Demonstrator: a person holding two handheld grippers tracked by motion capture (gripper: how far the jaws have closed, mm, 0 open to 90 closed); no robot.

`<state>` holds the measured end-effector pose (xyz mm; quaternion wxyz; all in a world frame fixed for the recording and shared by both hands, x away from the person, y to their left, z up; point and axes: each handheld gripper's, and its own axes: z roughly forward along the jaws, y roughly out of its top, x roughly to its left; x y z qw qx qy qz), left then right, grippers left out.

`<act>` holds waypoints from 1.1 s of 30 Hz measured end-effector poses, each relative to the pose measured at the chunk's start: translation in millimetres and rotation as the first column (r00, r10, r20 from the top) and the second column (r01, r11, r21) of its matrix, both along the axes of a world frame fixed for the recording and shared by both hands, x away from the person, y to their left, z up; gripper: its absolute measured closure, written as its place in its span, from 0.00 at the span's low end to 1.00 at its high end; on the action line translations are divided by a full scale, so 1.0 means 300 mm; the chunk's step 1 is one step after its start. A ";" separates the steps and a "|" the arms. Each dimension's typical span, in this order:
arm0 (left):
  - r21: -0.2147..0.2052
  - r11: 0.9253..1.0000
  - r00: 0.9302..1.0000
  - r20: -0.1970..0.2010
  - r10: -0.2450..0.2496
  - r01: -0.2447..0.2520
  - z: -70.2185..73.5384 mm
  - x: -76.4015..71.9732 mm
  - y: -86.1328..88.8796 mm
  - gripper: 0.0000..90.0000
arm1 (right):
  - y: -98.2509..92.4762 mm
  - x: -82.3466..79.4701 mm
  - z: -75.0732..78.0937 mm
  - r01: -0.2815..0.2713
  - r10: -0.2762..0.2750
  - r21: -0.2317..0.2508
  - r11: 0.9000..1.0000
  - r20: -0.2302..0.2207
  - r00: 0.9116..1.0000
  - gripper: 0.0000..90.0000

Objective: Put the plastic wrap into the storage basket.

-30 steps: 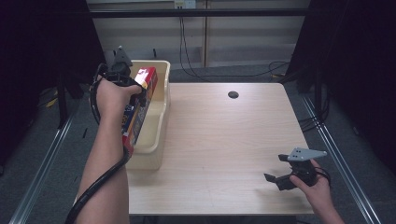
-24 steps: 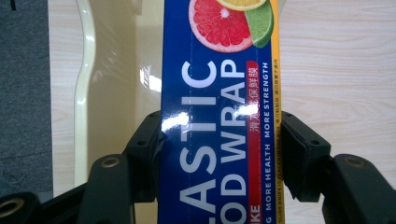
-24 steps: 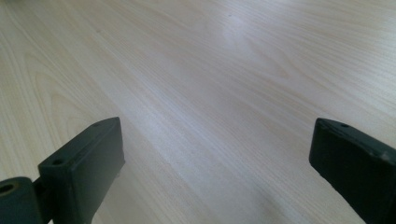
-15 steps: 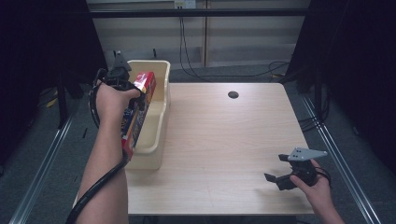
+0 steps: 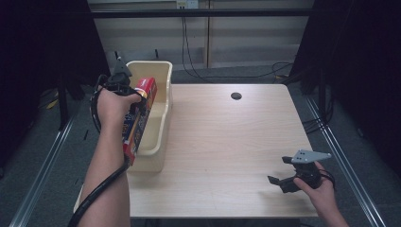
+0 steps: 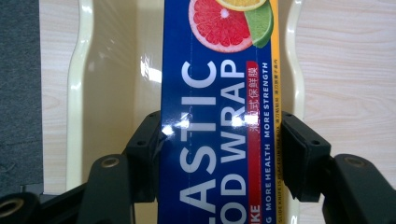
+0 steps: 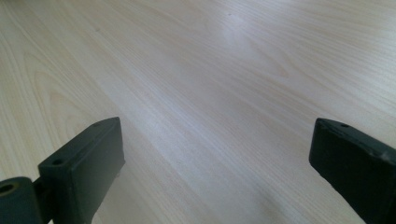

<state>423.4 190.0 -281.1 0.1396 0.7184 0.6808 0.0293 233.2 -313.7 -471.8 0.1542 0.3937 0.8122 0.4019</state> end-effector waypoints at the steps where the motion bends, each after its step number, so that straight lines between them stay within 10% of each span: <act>1: 0.005 1.000 1.000 0.001 -0.006 0.006 -0.002 0.001 0.004 0.45 | 0.000 0.000 0.000 0.001 -0.001 0.000 1.000 0.000 1.000 0.03; 33: 0.011 1.000 0.998 -0.056 0.020 -0.019 -0.099 0.021 0.008 0.45 | 0.000 -0.002 -0.001 0.001 -0.001 -0.006 1.000 -0.001 1.000 0.03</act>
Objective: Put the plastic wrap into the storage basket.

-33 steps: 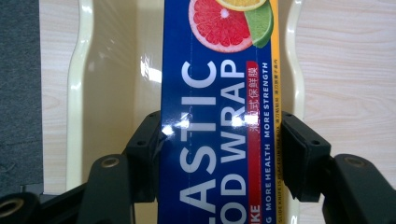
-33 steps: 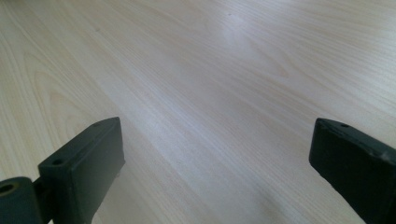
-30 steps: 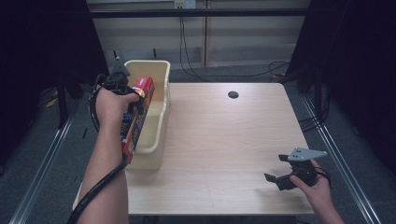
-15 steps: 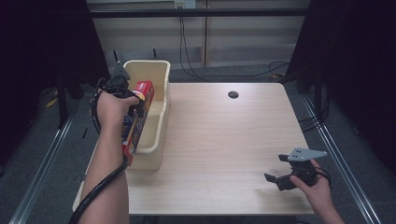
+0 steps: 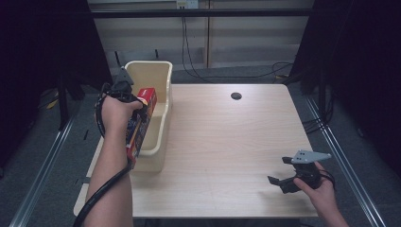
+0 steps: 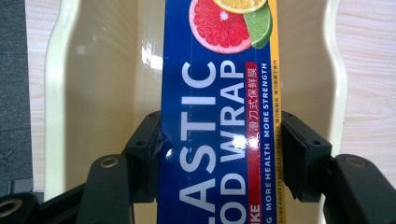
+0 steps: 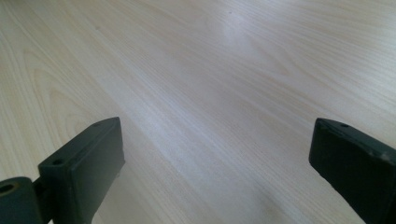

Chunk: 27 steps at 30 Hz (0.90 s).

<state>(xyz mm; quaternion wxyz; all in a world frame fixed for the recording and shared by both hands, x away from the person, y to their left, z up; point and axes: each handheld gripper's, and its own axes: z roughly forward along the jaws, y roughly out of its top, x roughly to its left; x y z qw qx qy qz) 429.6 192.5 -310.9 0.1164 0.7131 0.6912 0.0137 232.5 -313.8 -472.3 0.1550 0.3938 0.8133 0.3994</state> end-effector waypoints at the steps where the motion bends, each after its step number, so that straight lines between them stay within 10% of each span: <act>1: 0.003 1.000 1.000 0.004 0.005 -0.005 -0.003 0.001 -0.002 0.45 | 0.000 0.000 -0.001 0.000 0.000 -0.001 1.000 0.000 1.000 0.03; 27: 0.008 1.000 0.999 -0.044 0.014 -0.013 -0.055 0.028 -0.010 0.44 | -0.005 0.001 -0.002 0.000 0.000 0.004 1.000 -0.008 1.000 0.03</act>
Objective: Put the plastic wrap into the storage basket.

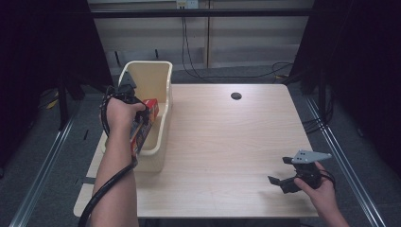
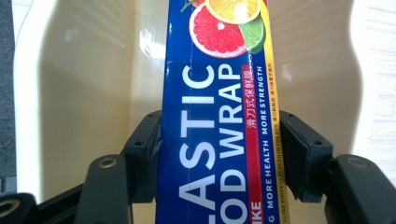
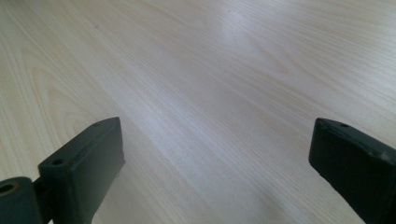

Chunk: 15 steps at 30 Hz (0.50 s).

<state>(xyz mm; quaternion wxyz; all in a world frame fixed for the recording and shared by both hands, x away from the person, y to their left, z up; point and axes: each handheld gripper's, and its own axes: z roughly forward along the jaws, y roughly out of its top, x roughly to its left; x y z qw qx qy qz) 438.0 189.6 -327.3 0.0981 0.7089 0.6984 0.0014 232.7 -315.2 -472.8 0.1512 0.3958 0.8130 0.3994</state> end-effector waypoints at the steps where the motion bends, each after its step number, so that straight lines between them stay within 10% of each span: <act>1: -0.002 1.000 1.000 -0.001 0.001 -0.001 -0.001 0.001 0.000 0.44 | 0.000 0.000 0.000 0.000 0.000 0.000 1.000 0.000 1.000 0.03; 15: -0.016 1.000 0.999 0.039 0.011 -0.010 0.056 0.005 -0.003 0.43 | -0.001 0.003 0.001 0.005 -0.005 0.002 1.000 0.001 1.000 0.03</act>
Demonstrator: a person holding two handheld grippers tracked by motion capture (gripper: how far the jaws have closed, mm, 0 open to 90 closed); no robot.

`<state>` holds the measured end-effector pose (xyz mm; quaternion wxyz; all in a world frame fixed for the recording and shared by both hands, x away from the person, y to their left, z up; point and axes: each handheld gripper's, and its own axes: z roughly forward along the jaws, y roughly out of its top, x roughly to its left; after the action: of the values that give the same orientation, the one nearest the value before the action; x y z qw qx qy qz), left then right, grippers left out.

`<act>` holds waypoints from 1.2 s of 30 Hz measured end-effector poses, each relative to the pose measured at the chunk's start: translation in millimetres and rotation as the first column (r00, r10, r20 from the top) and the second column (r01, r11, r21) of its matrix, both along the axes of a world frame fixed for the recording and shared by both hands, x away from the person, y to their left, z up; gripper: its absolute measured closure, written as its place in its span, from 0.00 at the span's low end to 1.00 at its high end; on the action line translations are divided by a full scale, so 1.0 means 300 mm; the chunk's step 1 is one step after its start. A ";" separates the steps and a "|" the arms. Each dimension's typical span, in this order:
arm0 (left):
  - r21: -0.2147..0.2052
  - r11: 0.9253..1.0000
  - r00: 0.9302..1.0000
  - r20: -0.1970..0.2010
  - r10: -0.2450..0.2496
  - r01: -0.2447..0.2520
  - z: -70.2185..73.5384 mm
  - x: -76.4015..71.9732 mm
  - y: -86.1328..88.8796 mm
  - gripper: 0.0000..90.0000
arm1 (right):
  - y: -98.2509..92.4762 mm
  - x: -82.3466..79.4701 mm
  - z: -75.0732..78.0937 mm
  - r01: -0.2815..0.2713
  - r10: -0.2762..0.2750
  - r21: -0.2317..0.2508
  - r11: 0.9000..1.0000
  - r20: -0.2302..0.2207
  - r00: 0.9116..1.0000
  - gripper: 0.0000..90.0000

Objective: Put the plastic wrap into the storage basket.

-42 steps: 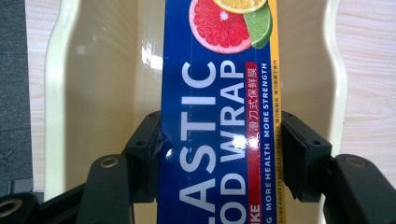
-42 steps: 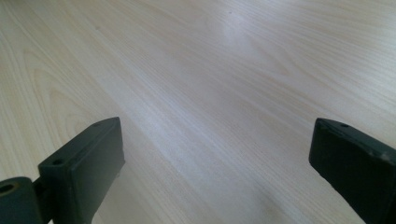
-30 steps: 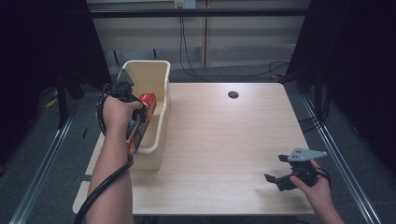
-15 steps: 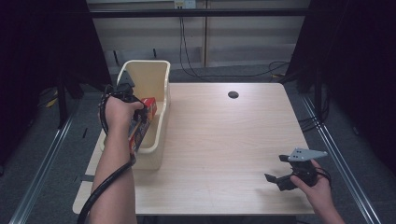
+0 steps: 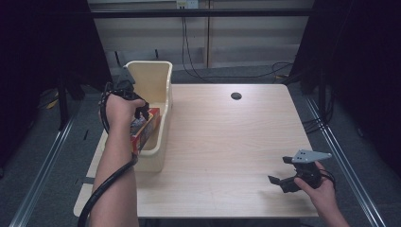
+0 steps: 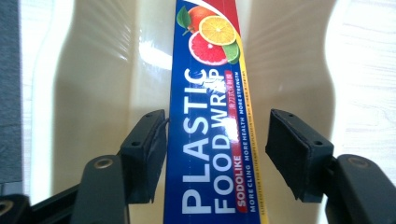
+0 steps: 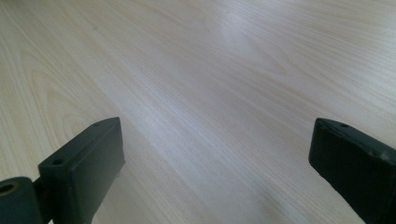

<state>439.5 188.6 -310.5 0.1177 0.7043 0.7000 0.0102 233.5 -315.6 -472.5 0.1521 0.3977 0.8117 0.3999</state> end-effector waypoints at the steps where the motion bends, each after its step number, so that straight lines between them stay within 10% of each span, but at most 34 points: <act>1: -0.015 1.000 1.000 0.004 0.007 -0.007 0.006 -0.001 -0.005 0.43 | 0.000 0.000 0.000 0.000 0.000 0.000 1.000 0.001 1.000 0.03; 27: -0.089 0.988 0.984 0.134 -0.115 0.127 0.112 -0.041 -0.112 0.28 | 0.002 -0.008 0.003 -0.005 0.005 -0.006 1.000 0.006 1.000 0.03; 36: -0.114 0.967 0.963 0.174 -0.205 0.227 0.117 -0.057 -0.190 0.26 | -0.007 -0.012 0.006 0.006 -0.006 -0.005 1.000 0.008 1.000 0.03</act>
<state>422.5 131.6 -275.4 0.2207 0.7640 0.6062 0.0074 230.0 -317.6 -470.6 0.1574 0.3980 0.8109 0.3990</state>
